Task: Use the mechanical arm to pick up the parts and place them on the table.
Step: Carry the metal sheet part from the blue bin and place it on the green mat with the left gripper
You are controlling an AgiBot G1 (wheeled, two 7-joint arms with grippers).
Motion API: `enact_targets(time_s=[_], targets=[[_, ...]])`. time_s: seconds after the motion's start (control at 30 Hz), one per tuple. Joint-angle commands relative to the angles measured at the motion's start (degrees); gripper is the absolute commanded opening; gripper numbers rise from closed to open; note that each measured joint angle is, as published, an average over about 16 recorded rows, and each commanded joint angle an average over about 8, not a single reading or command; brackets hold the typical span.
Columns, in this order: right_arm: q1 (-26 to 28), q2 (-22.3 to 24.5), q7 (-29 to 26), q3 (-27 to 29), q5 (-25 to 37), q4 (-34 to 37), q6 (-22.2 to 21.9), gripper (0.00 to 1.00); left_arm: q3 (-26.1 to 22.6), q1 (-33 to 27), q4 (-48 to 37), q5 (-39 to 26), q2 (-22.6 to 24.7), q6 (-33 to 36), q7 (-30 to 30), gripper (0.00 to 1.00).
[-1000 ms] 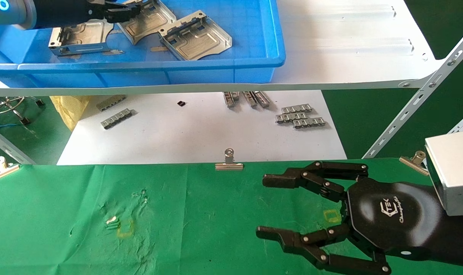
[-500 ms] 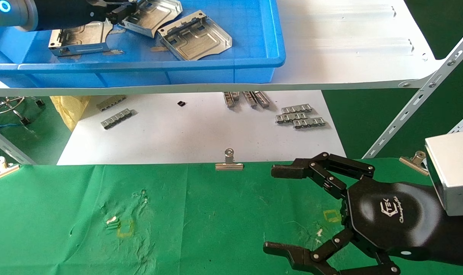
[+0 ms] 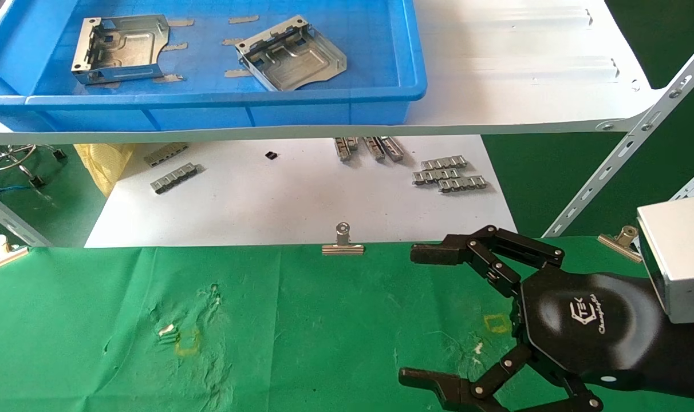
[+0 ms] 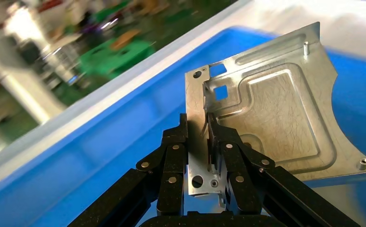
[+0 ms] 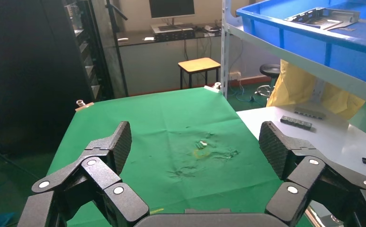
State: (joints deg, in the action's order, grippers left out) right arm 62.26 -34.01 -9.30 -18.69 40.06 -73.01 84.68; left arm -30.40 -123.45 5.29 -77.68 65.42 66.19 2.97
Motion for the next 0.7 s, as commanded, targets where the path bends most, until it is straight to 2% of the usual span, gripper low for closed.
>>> enact_targets(time_s=[0.03, 0.2, 0.33, 0.53, 0.7], targets=[[0.0, 0.0, 0.0, 0.0, 0.0, 0.0, 0.0, 1.00, 0.7, 0.0, 0.9, 1.1, -1.0, 4.4, 1.7, 0.00], [0.0, 0.0, 0.0, 0.0, 0.0, 0.0, 0.0, 1.00, 1.6, 1.2, 3.0, 3.4, -3.6, 18.1, 7.5, 0.00], [0.0, 0.0, 0.0, 0.0, 0.0, 0.0, 0.0, 1.00, 1.6, 2.9, 6.2, 5.3, -5.3, 24.5, 12.2, 0.00], [0.0, 0.0, 0.0, 0.0, 0.0, 0.0, 0.0, 1.00, 0.0, 8.7, 17.6, 13.4, -9.8, 26.1, 15.1, 0.00], [0.0, 0.0, 0.0, 0.0, 0.0, 0.0, 0.0, 1.00, -4.2, 15.0, 30.4, 22.4, -15.9, 25.9, 15.0, 0.00]])
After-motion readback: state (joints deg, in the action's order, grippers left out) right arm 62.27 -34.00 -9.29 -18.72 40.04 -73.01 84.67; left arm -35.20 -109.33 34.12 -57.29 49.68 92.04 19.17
